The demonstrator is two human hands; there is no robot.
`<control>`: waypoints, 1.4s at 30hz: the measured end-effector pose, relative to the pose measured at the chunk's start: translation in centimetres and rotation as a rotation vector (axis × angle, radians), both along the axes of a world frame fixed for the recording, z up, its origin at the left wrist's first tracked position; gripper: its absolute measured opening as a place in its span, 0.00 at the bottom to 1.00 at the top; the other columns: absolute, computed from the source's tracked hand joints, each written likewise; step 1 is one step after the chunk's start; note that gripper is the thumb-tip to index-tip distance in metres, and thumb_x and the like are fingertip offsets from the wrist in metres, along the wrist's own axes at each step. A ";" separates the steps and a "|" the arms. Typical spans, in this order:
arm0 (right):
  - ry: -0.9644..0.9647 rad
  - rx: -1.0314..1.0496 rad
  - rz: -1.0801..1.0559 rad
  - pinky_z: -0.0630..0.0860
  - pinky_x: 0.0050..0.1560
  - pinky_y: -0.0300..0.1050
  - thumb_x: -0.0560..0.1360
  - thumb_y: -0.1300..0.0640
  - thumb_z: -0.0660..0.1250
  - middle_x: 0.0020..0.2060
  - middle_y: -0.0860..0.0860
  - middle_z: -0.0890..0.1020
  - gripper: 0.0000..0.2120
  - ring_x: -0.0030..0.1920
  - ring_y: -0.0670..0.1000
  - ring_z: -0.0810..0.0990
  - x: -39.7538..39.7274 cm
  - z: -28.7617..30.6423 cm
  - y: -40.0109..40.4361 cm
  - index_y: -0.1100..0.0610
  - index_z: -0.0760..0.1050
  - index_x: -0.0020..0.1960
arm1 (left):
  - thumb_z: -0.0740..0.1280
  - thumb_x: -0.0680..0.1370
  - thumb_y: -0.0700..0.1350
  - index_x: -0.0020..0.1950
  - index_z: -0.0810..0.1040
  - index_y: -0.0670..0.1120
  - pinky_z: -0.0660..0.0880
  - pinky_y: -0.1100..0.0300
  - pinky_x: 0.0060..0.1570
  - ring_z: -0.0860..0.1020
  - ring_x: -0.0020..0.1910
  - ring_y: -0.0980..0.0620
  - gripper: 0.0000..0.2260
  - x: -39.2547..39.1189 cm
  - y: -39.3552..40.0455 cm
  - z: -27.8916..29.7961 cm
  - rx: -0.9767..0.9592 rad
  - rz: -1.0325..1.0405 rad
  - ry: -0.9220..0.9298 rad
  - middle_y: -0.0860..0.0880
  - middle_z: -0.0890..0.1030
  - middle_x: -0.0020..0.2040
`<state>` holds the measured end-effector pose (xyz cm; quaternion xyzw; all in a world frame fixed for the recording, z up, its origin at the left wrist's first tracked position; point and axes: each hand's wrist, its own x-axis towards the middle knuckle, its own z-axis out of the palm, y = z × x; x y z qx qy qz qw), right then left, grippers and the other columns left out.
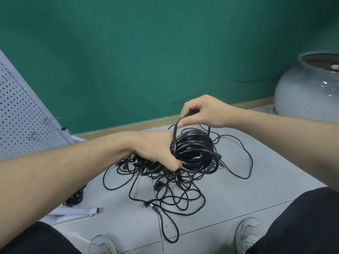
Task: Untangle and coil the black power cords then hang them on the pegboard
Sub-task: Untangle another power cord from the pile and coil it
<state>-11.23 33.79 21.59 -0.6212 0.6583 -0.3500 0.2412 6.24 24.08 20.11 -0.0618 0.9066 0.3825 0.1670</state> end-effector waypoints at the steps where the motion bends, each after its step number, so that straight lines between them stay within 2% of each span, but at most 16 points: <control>1: -0.054 0.001 -0.022 0.74 0.42 0.36 0.72 0.54 0.77 0.35 0.48 0.84 0.07 0.36 0.43 0.78 -0.3 -0.3 0.0 0.58 0.84 0.42 | 0.72 0.68 0.44 0.38 0.69 0.43 0.68 0.54 0.36 0.68 0.34 0.52 0.12 0.0 0.1 0.6 -0.014 -0.002 0.073 0.50 0.70 0.34; 3: -0.163 0.010 -0.040 0.77 0.44 0.35 0.75 0.56 0.75 0.39 0.48 0.86 0.04 0.39 0.42 0.82 -0.9 -0.9 0.2 0.56 0.85 0.43 | 0.72 0.69 0.44 0.41 0.71 0.39 0.69 0.53 0.36 0.69 0.34 0.53 0.12 0.1 0.1 1.4 -0.047 0.019 0.138 0.50 0.72 0.34; 6: -0.185 0.065 -0.020 0.78 0.43 0.41 0.76 0.60 0.73 0.38 0.47 0.86 0.07 0.41 0.46 0.82 -2.0 -2.4 0.8 0.50 0.84 0.41 | 0.72 0.70 0.44 0.41 0.72 0.43 0.69 0.63 0.35 0.70 0.32 0.57 0.10 0.5 -0.1 2.4 -0.087 0.144 0.161 0.57 0.73 0.33; 8: -0.179 0.150 -0.038 0.73 0.36 0.46 0.74 0.60 0.70 0.33 0.51 0.81 0.06 0.35 0.51 0.77 -2.3 -3.4 0.9 0.57 0.79 0.38 | 0.74 0.71 0.50 0.49 0.74 0.46 0.72 0.62 0.39 0.74 0.35 0.58 0.13 0.6 -0.1 2.7 -0.083 0.282 0.193 0.57 0.78 0.38; 10: -0.172 0.262 -0.053 0.63 0.30 0.44 0.77 0.60 0.66 0.30 0.55 0.73 0.11 0.31 0.51 0.68 -2.0 -4.4 0.5 0.63 0.73 0.37 | 0.74 0.74 0.56 0.56 0.72 0.50 0.74 0.59 0.41 0.79 0.38 0.58 0.18 0.6 -0.2 2.4 -0.078 0.468 0.220 0.54 0.82 0.44; 14: -0.020 0.460 -0.075 0.61 0.28 0.38 0.81 0.62 0.53 0.31 0.52 0.73 0.17 0.29 0.46 0.65 0.3 -4.5 0.2 0.55 0.72 0.35 | 0.67 0.77 0.64 0.62 0.70 0.54 0.77 0.55 0.42 0.82 0.34 0.56 0.21 0.9 -0.6 1.6 -0.049 0.635 0.333 0.52 0.83 0.40; 16: -0.009 0.488 -0.036 0.62 0.28 0.38 0.84 0.53 0.53 0.29 0.47 0.72 0.24 0.28 0.46 0.65 1.2 -4.3 0.2 0.51 0.77 0.34 | 0.66 0.78 0.65 0.57 0.79 0.50 0.79 0.55 0.45 0.82 0.34 0.56 0.20 0.9 -0.8 1.4 -0.061 0.648 0.368 0.52 0.84 0.38; 19: -0.078 0.547 0.000 0.64 0.28 0.39 0.81 0.32 0.50 0.29 0.46 0.71 0.25 0.27 0.47 0.65 2.7 -3.6 -0.1 0.40 0.84 0.48 | 0.65 0.77 0.69 0.47 0.82 0.39 0.75 0.54 0.40 0.76 0.29 0.53 0.31 0.6 -1.6 0.8 0.004 0.771 0.383 0.49 0.81 0.33; 22: 0.038 0.505 -0.013 0.69 0.31 0.40 0.82 0.33 0.49 0.30 0.49 0.72 0.27 0.28 0.47 0.69 3.5 -3.3 -0.6 0.46 0.83 0.52 | 0.62 0.72 0.75 0.51 0.81 0.39 0.78 0.50 0.49 0.79 0.36 0.48 0.38 0.5 -2.6 0.3 0.059 0.899 0.356 0.44 0.86 0.43; 26: 0.293 0.405 0.029 0.73 0.42 0.45 0.84 0.39 0.54 0.32 0.48 0.75 0.22 0.36 0.49 0.75 3.3 -3.4 -0.1 0.52 0.79 0.45 | 0.63 0.77 0.70 0.54 0.82 0.43 0.77 0.54 0.52 0.84 0.46 0.48 0.29 0.9 -4.3 -0.6 0.040 1.015 0.377 0.45 0.86 0.48; 30: 0.427 0.213 -0.025 0.74 0.40 0.41 0.83 0.44 0.59 0.37 0.50 0.81 0.17 0.37 0.49 0.77 3.1 -2.7 -0.5 0.54 0.78 0.45 | 0.66 0.79 0.65 0.61 0.76 0.40 0.77 0.54 0.39 0.80 0.32 0.49 0.28 1.3 -6.8 -1.4 0.091 1.090 0.329 0.44 0.84 0.42; 32: 0.353 0.125 -0.044 0.72 0.38 0.36 0.83 0.46 0.60 0.34 0.46 0.80 0.13 0.34 0.42 0.76 3.5 -1.7 -0.5 0.49 0.76 0.43 | 0.66 0.78 0.65 0.61 0.73 0.44 0.78 0.52 0.44 0.82 0.37 0.49 0.26 1.8 -7.6 -2.0 -0.019 1.083 0.305 0.46 0.84 0.46; 34: 0.269 0.084 -0.048 0.69 0.34 0.34 0.84 0.48 0.60 0.30 0.43 0.79 0.12 0.30 0.43 0.76 3.8 -1.1 -0.5 0.50 0.76 0.45 | 0.66 0.79 0.65 0.59 0.73 0.47 0.75 0.52 0.47 0.81 0.45 0.48 0.22 2.2 -7.6 -2.6 -0.198 0.995 0.242 0.47 0.83 0.47; 38: 0.262 -0.043 -0.137 0.74 0.40 0.45 0.81 0.45 0.64 0.30 0.40 0.79 0.10 0.34 0.46 0.79 3.7 -0.8 -1.5 0.46 0.77 0.43 | 0.62 0.80 0.66 0.52 0.76 0.58 0.72 0.56 0.46 0.79 0.46 0.52 0.14 2.0 -6.5 -3.2 -0.399 0.656 0.158 0.57 0.80 0.44; 40: 0.248 -0.110 -0.208 0.76 0.46 0.46 0.79 0.44 0.68 0.37 0.42 0.83 0.08 0.40 0.46 0.79 2.8 -0.7 -2.0 0.44 0.80 0.43 | 0.56 0.83 0.63 0.49 0.78 0.56 0.73 0.57 0.50 0.80 0.49 0.51 0.16 1.6 -5.4 -3.1 -0.419 0.500 0.176 0.56 0.81 0.45; 42: 0.201 -0.125 -0.235 0.76 0.47 0.46 0.76 0.42 0.71 0.38 0.41 0.84 0.07 0.40 0.45 0.79 2.1 -0.4 -2.1 0.44 0.83 0.43 | 0.49 0.86 0.59 0.40 0.76 0.49 0.72 0.58 0.48 0.78 0.44 0.50 0.25 1.4 -4.3 -2.7 -0.435 0.439 0.182 0.53 0.80 0.41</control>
